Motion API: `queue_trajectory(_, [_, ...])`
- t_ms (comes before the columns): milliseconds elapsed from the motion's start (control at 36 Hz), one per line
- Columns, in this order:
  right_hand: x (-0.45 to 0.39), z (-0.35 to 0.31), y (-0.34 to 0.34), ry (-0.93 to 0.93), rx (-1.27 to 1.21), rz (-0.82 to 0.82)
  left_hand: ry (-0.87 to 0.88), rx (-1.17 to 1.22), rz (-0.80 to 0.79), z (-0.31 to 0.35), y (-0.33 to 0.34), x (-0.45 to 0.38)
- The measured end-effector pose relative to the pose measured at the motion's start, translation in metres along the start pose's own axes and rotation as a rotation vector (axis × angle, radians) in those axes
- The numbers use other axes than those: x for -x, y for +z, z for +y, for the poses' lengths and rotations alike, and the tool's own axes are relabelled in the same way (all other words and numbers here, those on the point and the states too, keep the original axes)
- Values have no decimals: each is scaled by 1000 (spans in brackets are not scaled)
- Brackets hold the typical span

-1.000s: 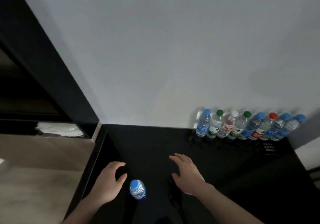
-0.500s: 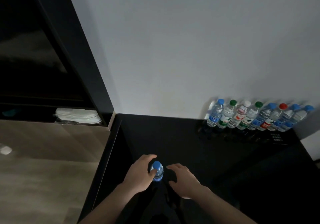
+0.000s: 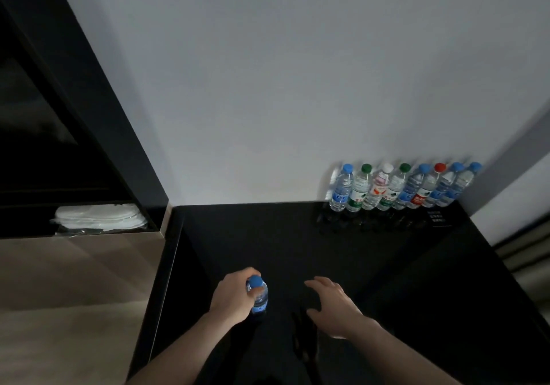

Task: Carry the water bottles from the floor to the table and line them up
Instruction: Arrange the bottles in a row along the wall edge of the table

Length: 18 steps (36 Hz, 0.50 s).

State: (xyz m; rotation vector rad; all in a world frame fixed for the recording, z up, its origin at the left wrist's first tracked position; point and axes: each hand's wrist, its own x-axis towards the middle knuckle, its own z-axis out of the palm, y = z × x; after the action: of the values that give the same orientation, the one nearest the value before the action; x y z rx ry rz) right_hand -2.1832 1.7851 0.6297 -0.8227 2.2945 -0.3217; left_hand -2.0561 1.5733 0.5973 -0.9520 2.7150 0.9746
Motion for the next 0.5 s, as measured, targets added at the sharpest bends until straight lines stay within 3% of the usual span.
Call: queue_trajectory(500, [5,44,-43,-17,11,79,-87,33,53,21,-34,-31])
